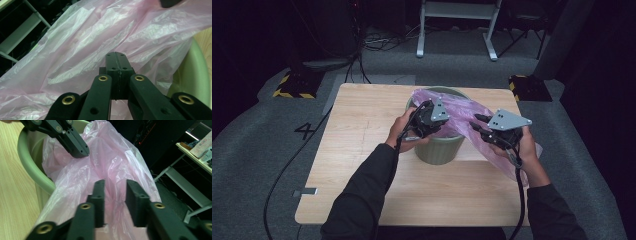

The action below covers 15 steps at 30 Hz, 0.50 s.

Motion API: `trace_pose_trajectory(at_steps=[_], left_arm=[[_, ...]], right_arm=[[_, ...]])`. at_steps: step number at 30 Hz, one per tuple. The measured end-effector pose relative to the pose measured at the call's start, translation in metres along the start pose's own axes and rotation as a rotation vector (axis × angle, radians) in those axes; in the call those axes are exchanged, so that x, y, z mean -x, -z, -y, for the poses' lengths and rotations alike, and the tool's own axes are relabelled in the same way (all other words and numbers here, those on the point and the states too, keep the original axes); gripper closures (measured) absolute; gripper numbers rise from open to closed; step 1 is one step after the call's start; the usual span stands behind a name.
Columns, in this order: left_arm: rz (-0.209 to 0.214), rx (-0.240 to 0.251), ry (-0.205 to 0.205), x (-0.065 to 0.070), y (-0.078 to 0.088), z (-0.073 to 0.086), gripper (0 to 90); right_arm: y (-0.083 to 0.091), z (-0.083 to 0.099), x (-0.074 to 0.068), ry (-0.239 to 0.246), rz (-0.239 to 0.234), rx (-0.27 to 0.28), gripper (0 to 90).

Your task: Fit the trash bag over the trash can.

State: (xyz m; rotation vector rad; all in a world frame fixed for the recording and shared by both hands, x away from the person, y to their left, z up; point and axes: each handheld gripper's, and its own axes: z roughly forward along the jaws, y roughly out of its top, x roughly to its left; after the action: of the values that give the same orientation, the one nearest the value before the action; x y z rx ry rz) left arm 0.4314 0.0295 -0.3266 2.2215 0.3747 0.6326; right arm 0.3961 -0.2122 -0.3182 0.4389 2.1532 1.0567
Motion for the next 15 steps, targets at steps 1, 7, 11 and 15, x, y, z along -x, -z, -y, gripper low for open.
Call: trace_pose_trajectory(at_steps=[1,7,11,15], left_arm=[[-0.005,-0.003,0.003,-0.001,0.0,0.0,89.9],[0.002,-0.001,0.025,-0.007,0.0,0.004,90.0],[0.0,-0.001,0.038,-0.011,0.0,0.006,90.0],[-0.002,-0.002,0.061,-0.017,0.0,0.01,90.0]], right_arm=[[0.001,0.001,0.0,-0.007,-0.004,0.003,60.0],[0.011,0.009,0.002,-0.061,-0.013,-0.004,32.6],[0.02,0.02,0.001,-0.06,-0.019,-0.042,22.9],[0.026,0.034,-0.001,-0.064,-0.052,-0.071,18.3]])
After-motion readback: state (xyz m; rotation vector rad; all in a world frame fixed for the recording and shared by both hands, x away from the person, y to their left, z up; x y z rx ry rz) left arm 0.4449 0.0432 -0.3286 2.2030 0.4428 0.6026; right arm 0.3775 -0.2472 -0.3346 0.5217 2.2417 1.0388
